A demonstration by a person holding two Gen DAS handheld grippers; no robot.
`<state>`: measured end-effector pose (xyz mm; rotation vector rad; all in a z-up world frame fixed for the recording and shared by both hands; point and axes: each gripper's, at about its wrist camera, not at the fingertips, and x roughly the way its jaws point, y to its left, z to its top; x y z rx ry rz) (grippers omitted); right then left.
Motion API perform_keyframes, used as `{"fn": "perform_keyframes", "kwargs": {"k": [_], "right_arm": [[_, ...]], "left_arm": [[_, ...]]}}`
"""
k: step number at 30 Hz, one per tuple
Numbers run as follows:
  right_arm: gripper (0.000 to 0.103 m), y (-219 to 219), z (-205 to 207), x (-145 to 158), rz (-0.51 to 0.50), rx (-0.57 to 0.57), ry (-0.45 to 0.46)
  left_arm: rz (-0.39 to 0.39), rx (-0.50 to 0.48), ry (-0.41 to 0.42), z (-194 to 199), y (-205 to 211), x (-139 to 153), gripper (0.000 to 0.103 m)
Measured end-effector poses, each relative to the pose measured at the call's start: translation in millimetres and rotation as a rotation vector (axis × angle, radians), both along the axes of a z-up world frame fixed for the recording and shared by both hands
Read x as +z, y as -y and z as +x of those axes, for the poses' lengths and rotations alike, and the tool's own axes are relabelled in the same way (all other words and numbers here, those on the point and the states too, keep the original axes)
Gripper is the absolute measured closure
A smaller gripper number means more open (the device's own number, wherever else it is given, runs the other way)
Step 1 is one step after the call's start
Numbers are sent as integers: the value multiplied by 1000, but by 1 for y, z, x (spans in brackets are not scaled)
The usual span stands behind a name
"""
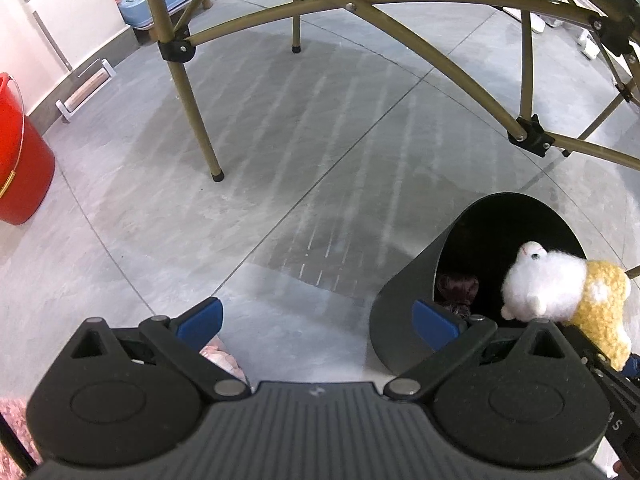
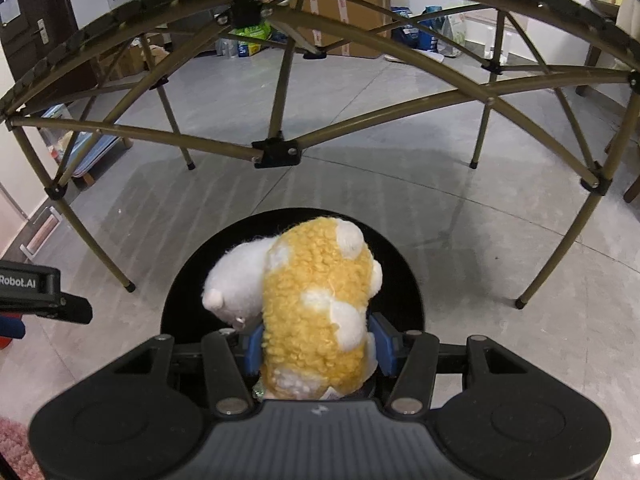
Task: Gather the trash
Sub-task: 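Move the right tool holding the yellow-white plush over the bin opening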
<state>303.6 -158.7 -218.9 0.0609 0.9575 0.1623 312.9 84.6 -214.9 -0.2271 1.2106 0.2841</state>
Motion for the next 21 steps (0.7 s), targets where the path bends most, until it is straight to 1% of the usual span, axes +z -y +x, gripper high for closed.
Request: {"fn": "perform_keyframes", "kwargs": {"k": [6,12,21], "right_arm": [[51,-5,7,-9,11,9,-9],[51,-15,18,-24,12,30,-24],[51,-20,22,-29,11,48,-45]], "left_arm": [[9,4,-12,2,2,-5,0],[20,-2,-26,4,4,-10,0],[20,0,-44,4,3,-14,0]]}}
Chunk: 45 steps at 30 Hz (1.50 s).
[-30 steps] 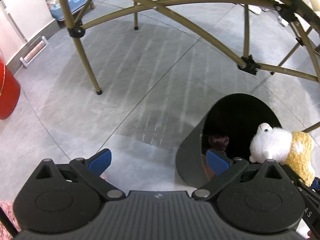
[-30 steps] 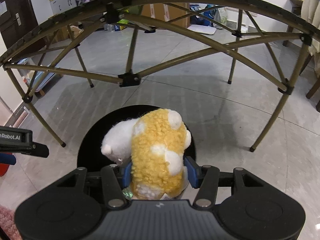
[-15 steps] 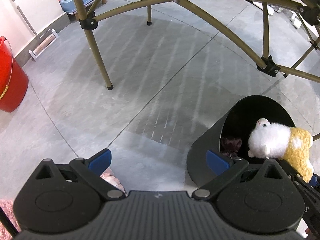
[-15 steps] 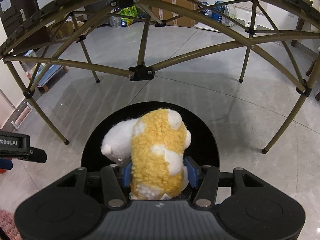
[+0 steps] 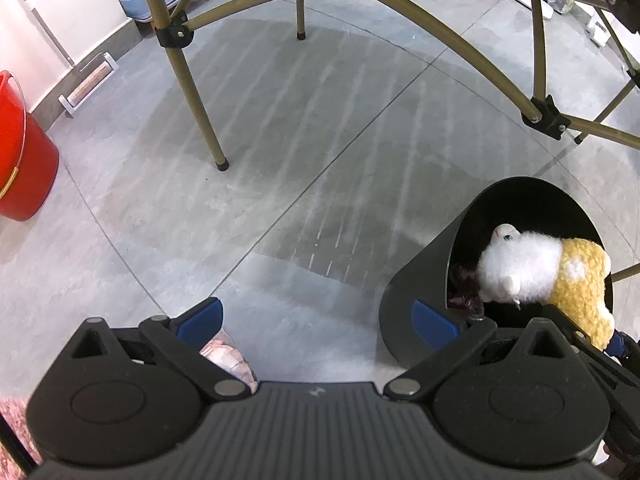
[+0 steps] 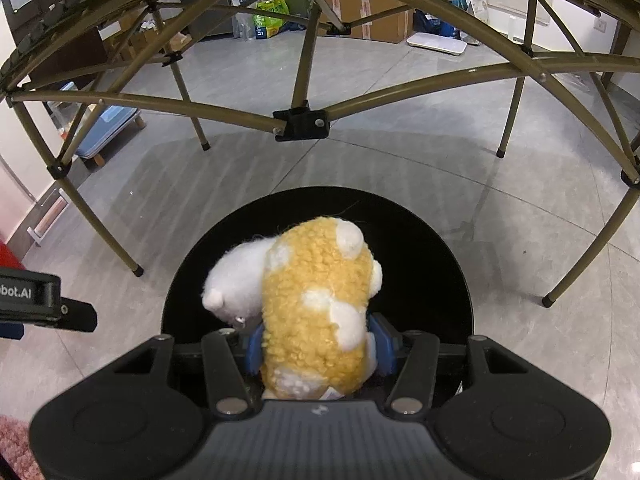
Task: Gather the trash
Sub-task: 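Move the right tool holding the yellow-white plush over the bin opening, then open the right tool to drop the yellow-white plush into the bin, then raise both tools back toward the remaining items on the table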
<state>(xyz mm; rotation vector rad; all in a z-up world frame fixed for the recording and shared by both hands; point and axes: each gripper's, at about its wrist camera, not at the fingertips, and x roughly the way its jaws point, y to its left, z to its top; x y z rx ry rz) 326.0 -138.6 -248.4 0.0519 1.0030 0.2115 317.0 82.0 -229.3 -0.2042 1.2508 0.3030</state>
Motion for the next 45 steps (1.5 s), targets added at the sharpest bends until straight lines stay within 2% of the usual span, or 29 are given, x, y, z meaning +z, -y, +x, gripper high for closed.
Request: {"fn": "perform_keyframes", "kwargs": {"k": [11,16,17,19,21,28,45], "right_arm": [[50,0,1,-2,-7,-6,-12],[45,0,4,-5,-16,-7,-43],[43,0,5,-6,-19,-9,-55],[12,-2,7,-11,-38,-13,-85],[6,-2,7,-14,-65,-23,-102],[5,-1,7,-24,-86,-31,-187],[5,-2,7,-24,-79,-27,-189]], "left_arm": [[-1,-1,-1,0,2,0,0],[-2,-2,-3,0,3,0,0],[-3,-3,-3,0,4,0,0],[-3,-5,-4,1,4,0,0],[-4,-5,-4,1,4,0,0],[-7,-9,-9,0,5,-2,0],[-12,-14,-9,0,5,-1,0]]}}
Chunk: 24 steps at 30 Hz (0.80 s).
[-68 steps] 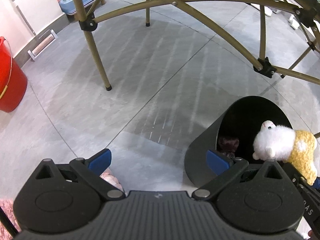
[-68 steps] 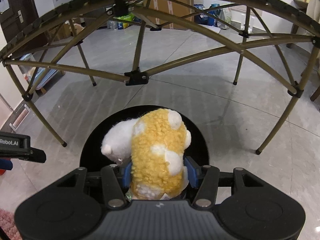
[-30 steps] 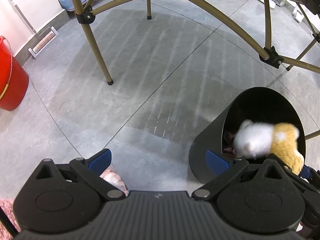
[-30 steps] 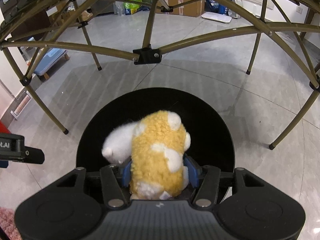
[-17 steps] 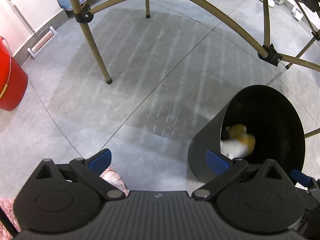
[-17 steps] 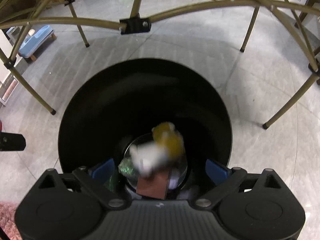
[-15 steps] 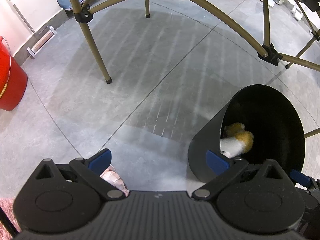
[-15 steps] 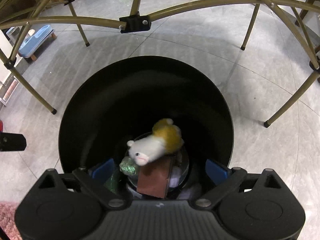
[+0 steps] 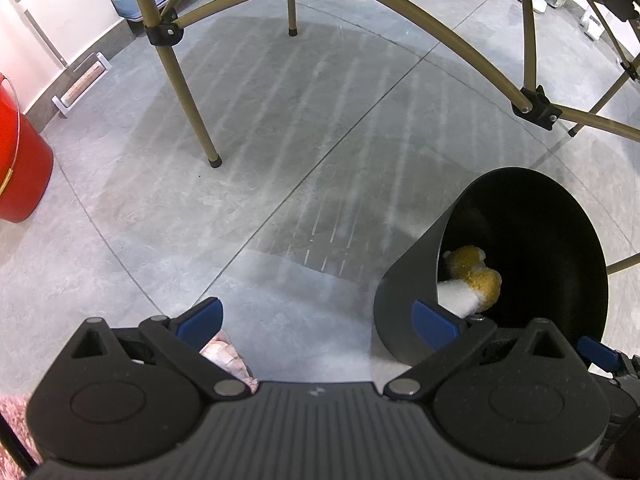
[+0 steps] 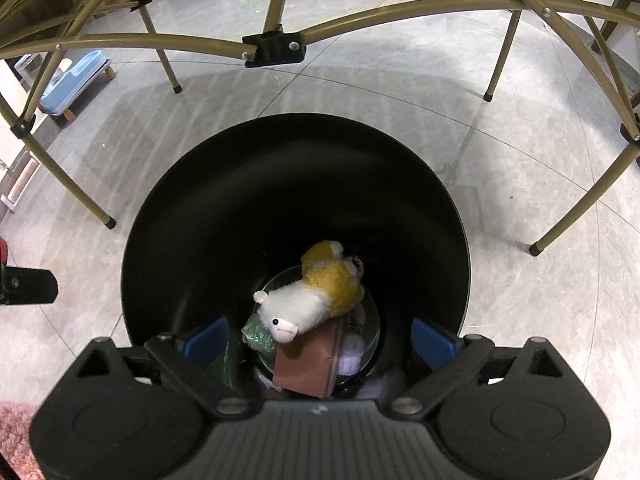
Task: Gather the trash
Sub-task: 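Raise both tools back toward the remaining items on the table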
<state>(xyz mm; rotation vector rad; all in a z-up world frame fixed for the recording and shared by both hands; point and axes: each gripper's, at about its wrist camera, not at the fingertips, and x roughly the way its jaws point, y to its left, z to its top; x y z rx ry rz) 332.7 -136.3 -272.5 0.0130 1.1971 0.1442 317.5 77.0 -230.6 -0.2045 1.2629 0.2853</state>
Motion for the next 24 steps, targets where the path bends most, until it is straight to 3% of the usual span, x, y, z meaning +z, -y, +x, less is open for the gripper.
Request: {"fn": "perform_keyframes", "kwargs": {"k": [14,21,24], "right_arm": [[4,3,-2,23,18,-16,81],[4,14,-4,53,37,-36,190],[4,21,-6,71,48,-45,258]], "left_arm": [[-7,-21,64,-3,5,13,0],[17,-36,207,-9,8,42,0],[64,-41,290,-14,13,57,0]]}}
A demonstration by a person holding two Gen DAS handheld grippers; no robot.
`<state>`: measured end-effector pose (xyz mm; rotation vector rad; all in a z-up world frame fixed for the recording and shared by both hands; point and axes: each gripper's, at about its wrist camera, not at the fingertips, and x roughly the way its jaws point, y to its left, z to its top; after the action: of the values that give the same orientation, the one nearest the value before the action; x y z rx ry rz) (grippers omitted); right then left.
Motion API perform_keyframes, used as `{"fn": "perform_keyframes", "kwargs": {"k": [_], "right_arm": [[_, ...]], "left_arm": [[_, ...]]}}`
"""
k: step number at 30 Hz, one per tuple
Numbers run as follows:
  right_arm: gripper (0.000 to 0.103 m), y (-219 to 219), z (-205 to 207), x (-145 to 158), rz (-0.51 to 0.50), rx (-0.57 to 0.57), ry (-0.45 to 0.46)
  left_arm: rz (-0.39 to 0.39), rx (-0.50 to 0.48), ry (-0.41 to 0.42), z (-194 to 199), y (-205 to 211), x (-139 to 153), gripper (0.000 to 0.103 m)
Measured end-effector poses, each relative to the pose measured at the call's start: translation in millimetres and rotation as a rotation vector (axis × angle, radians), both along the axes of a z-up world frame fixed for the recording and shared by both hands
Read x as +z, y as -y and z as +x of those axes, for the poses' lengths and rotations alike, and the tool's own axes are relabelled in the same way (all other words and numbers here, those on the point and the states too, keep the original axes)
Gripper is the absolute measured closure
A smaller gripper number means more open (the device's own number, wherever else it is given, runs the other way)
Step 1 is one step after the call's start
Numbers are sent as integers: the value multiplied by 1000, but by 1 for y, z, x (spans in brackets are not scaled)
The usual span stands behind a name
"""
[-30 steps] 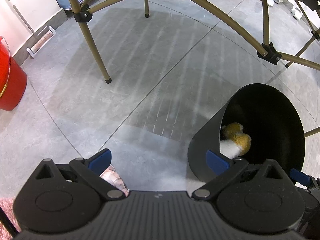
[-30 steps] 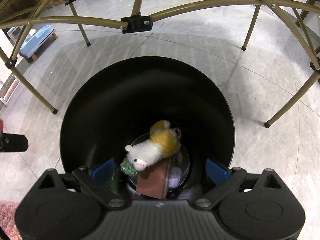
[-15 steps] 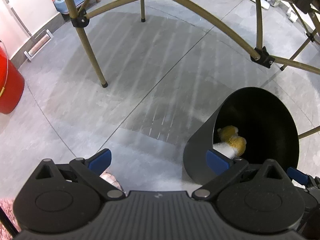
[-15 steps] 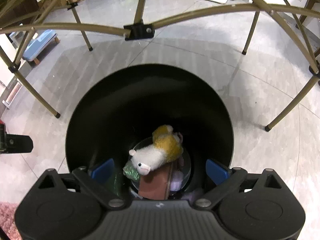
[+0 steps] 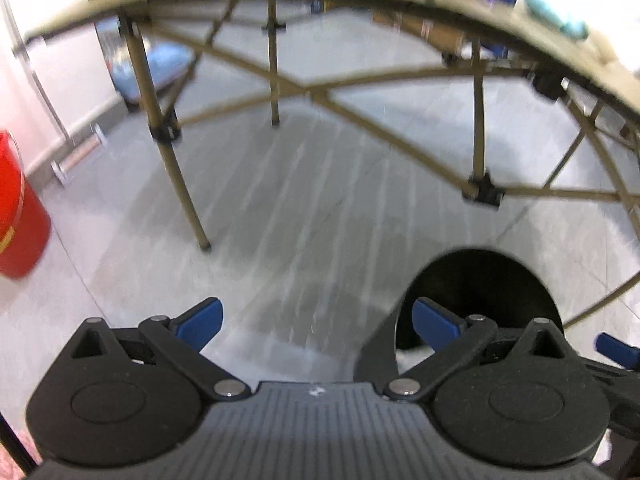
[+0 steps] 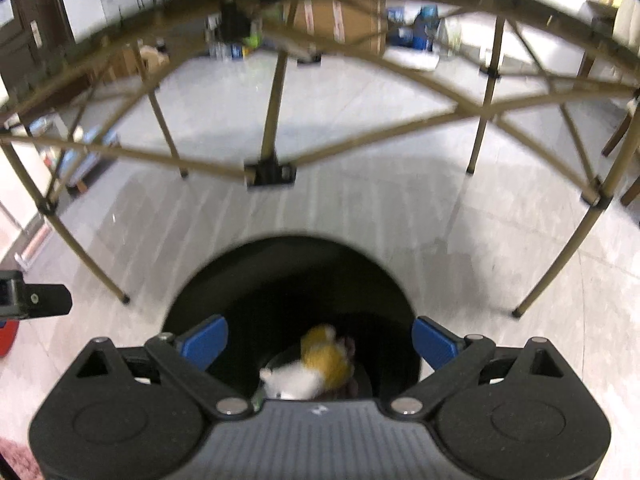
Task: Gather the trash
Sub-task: 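Raise both tools back toward the remaining items on the table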
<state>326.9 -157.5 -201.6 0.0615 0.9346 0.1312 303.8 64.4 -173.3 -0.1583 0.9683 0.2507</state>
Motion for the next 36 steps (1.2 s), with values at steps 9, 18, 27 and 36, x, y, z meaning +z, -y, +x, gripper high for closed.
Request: {"fn": "perform_keyframes", "kwargs": {"k": [9,18,27,36], "right_arm": [[4,18,-16,57,-17,11,252],[0,34,-32,109,9,22,485],[0,48,7,141,-11,-11,612],[0,50,57,147,8,-12,623]], "left_arm": [[109,-35,228,-9,21,39,0],[100,-47,370,-8,39,85,0],[74,-72,471,19,49,118,0],[64,-46,473,56,50,128,0]]}}
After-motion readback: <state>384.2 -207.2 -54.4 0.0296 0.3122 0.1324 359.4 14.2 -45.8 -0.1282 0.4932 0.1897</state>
